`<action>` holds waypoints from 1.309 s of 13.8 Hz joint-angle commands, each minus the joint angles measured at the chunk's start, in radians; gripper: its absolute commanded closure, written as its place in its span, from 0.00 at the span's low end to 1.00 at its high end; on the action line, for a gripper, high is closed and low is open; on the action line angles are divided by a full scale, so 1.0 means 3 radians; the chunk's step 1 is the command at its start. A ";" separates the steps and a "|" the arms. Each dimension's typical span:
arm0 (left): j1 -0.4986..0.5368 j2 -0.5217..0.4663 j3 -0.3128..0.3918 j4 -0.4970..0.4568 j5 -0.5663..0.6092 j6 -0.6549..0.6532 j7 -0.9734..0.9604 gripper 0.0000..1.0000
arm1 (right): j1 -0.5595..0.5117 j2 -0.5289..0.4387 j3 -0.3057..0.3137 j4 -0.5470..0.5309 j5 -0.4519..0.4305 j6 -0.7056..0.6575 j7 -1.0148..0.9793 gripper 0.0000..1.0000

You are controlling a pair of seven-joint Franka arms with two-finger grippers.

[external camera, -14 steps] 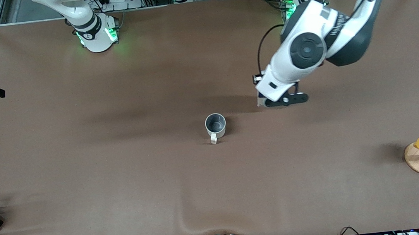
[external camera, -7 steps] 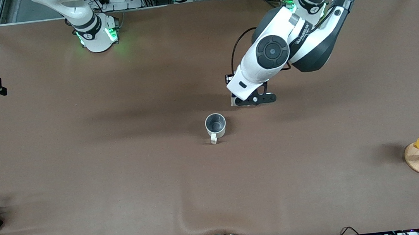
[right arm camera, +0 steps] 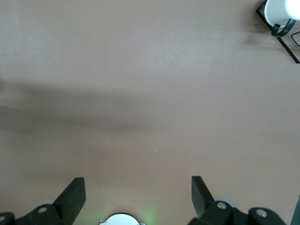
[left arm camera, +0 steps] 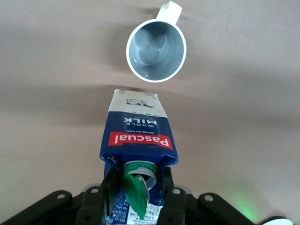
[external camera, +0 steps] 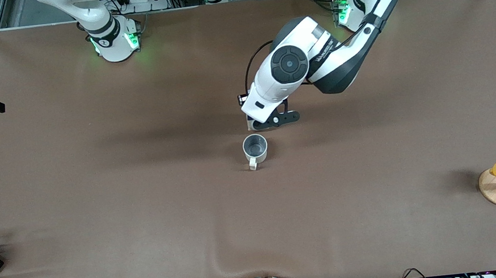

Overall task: Place milk next to cup
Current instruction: 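Carry the milk carton with the left gripper toward the white mug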

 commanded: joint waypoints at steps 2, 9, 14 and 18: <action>-0.0085 0.0118 0.0044 0.0110 -0.0009 0.0111 -0.0100 0.68 | 0.0005 -0.0033 0.0014 0.0004 -0.0048 -0.0034 -0.0008 0.00; -0.0121 0.0185 0.0059 0.0105 0.0185 0.0147 -0.0111 0.67 | 0.0005 -0.0033 0.0014 0.0004 -0.0048 -0.0034 -0.0008 0.00; -0.0126 0.0226 0.0100 0.0110 0.0221 0.0147 -0.0111 0.67 | 0.0005 -0.0033 0.0014 0.0004 -0.0048 -0.0034 -0.0008 0.00; -0.0121 0.0226 0.0110 0.0110 0.0221 0.0152 -0.0111 0.67 | 0.0005 -0.0033 0.0014 0.0004 -0.0048 -0.0034 -0.0008 0.00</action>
